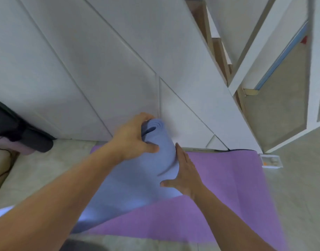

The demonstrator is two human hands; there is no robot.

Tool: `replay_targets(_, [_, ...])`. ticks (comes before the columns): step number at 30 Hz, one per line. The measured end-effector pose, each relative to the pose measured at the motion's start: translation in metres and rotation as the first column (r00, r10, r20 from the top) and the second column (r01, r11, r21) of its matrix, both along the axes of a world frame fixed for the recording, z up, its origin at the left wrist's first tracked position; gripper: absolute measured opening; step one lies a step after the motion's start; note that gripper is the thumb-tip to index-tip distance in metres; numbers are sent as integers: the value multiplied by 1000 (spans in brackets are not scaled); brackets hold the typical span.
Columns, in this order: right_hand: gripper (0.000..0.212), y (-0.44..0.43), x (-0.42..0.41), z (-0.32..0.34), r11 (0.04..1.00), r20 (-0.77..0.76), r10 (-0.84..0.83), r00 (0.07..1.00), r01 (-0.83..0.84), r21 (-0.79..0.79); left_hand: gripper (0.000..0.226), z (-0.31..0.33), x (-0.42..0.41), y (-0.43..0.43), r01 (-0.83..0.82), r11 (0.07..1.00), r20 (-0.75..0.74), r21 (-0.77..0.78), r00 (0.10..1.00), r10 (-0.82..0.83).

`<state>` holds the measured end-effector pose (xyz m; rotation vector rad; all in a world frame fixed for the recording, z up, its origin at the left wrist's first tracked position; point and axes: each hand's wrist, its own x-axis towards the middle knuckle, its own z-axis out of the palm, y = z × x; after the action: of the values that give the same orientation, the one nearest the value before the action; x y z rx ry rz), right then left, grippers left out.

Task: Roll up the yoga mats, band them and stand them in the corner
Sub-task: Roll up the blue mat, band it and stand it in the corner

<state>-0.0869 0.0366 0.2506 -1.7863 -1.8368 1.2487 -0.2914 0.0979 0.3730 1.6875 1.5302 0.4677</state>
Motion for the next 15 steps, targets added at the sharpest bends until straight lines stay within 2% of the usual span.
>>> replay_targets(2, [145, 12, 0, 43, 998, 30, 41, 999, -43, 42, 70, 54, -23, -3, 23, 1000, 83, -4, 996, -22])
replay_targets(4, [142, 16, -6, 89, 997, 19, 45, 999, -46, 59, 70, 105, -45, -12, 7, 1000, 148, 4, 989, -7])
replay_targets(7, [115, 15, -21, 160, 985, 5, 29, 1000, -29, 173, 76, 166, -77, -29, -97, 995, 287, -16, 953, 97])
replay_targets(9, [98, 10, -35, 207, 968, 88, 57, 994, -77, 240, 92, 199, -98, -39, -136, 990, 359, -48, 922, 144])
replay_targets(11, [90, 4, -47, 248, 954, 188, 70, 980, -121, 274, 102, 224, -114, -45, -162, 984, 398, -70, 900, 177])
replay_targets(15, [78, -4, -63, 306, 918, 348, 80, 934, -204, 339, 87, 267, -132, -68, -227, 971, 435, -77, 868, 237])
